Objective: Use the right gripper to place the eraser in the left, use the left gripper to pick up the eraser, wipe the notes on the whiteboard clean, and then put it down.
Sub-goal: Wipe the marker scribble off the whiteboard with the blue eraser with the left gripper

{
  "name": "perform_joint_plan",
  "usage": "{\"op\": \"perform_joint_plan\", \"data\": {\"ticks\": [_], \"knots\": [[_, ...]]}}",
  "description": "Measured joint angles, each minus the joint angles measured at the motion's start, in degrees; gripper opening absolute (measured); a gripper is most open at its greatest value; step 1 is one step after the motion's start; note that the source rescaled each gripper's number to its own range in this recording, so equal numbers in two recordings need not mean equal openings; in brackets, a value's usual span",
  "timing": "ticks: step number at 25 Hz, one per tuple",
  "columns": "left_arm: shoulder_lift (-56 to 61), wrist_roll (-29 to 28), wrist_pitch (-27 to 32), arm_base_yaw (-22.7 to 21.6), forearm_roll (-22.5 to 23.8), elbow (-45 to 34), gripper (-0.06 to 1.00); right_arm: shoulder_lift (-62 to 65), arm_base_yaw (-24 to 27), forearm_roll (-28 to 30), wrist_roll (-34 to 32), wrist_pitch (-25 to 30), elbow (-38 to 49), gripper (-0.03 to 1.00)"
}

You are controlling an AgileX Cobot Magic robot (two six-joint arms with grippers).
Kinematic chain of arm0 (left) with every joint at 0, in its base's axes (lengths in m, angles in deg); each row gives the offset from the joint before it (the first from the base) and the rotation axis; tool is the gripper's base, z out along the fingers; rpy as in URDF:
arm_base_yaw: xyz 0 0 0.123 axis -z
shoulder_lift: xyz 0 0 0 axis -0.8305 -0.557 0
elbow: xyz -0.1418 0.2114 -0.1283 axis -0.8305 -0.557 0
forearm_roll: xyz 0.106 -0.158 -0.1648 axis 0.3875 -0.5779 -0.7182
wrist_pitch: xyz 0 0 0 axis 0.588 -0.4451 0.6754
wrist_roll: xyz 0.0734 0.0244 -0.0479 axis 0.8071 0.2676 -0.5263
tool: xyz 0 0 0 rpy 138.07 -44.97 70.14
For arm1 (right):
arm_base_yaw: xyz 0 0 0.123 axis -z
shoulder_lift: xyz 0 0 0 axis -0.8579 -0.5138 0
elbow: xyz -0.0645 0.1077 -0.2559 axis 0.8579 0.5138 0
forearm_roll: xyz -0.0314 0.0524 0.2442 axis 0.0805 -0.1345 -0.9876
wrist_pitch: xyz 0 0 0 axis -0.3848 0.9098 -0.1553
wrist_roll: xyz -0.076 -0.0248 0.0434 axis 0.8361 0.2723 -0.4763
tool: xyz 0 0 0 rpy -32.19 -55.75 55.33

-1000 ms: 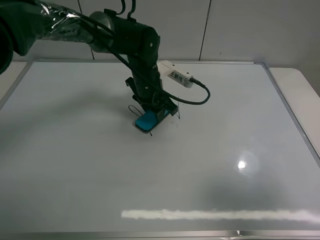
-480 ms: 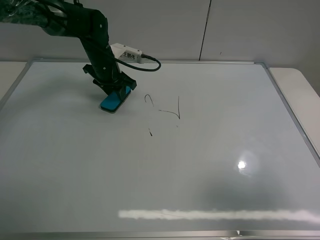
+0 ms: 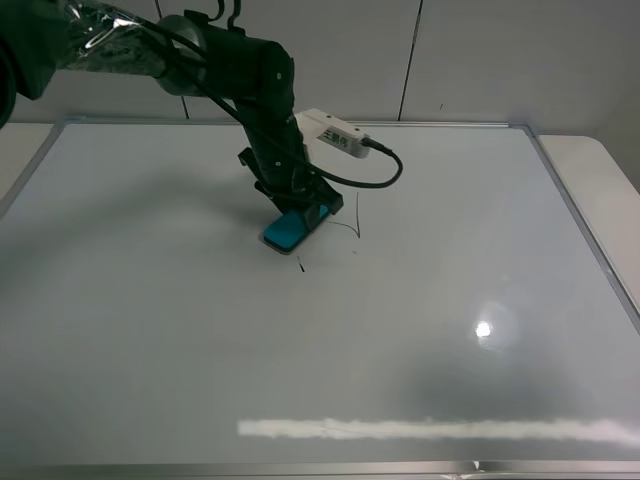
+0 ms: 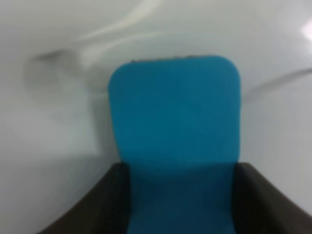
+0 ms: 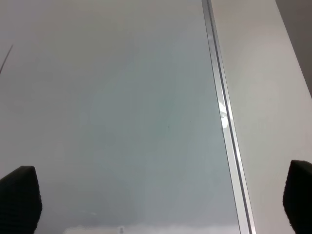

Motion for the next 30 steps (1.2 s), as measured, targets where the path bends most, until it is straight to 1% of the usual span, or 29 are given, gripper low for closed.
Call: {"op": "perform_joint_plan", "data": {"ticks": [3,7,9,11,14,17,23,30], "knots": [[-0.13,0.0,-0.32,5.32,-1.83,-0.19,0.01,0.0,0.0,0.0,0.0,0.0,0.0,1.0],[-0.24,0.0,0.64,11.98,-2.19,-0.51,0.01,0.0,0.0,0.0,0.0,0.0,0.0,1.0],[-0.24,0.0,1.15,13.96,-1.75,-0.51,0.01,0.0,0.0,0.0,0.0,0.0,0.0,1.0],[-0.24,0.0,1.27,14.59,-0.82,-0.51,0.01,0.0,0.0,0.0,0.0,0.0,0.0,1.0],[-0.24,-0.25,1.77,14.01,-0.08,-0.51,0.01,0.0,0.0,0.0,0.0,0.0,0.0,1.0],[-0.2,-0.37,1.22,12.27,0.68,-1.45,0.01,0.0,0.0,0.0,0.0,0.0,0.0,1.0],[1.35,-0.33,-3.53,6.98,1.39,-5.92,0.01,0.0,0.0,0.0,0.0,0.0,0.0,1.0],[2.06,2.11,-5.59,-0.54,2.32,-7.47,0.01,0.0,0.0,0.0,0.0,0.0,0.0,1.0]]}}
